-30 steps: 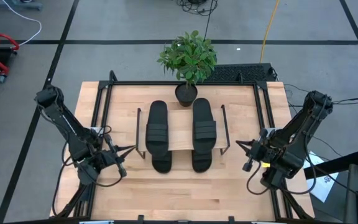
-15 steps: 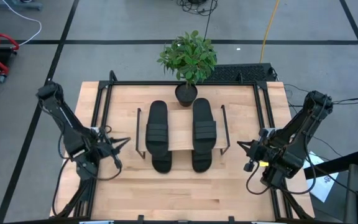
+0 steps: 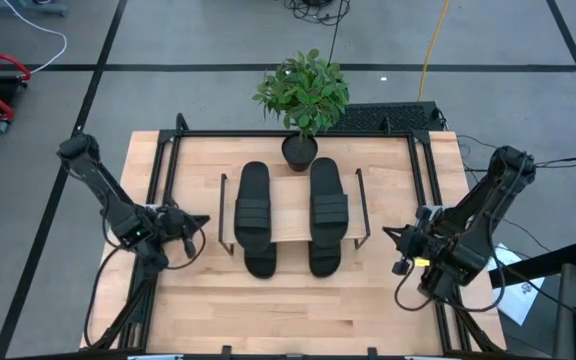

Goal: Pick and place slides into the shelf
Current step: Adjust the shelf

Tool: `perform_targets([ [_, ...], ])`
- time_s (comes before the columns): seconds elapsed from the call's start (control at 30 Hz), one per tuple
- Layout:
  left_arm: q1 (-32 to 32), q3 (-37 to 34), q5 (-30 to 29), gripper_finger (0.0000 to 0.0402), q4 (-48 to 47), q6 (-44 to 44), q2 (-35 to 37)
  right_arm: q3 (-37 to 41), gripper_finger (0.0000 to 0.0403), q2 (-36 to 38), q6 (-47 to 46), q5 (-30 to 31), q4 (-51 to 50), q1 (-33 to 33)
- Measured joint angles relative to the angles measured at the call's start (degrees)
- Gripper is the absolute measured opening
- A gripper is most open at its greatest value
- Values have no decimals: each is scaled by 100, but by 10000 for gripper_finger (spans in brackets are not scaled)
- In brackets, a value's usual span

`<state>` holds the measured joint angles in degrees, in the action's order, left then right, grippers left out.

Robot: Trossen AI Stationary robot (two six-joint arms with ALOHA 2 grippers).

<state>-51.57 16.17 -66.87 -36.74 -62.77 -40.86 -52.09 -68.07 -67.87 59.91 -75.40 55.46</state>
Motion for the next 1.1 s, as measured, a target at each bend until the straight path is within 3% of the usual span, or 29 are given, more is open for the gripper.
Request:
perform_targets([
  [0.17,140,-501,-8,23,1665,509,0,365,0,0,-580,-171,-315,-112],
  [0.27,381,-535,-11,23,2195,690,0,469,0,7,-798,-235,-374,-144],
  [0.4,799,-408,-7,23,2538,714,2,603,0,22,-1046,-312,-370,-170],
  [0.8,2047,-246,1289,23,2539,723,0,1273,0,22,-1561,-312,-12,-816],
  [0.93,2349,-246,1554,23,2644,714,-75,1448,0,22,-751,-296,855,-1154],
  [1.1,2765,-246,2016,23,3072,962,-411,1475,0,22,1154,-508,2125,-1612],
])
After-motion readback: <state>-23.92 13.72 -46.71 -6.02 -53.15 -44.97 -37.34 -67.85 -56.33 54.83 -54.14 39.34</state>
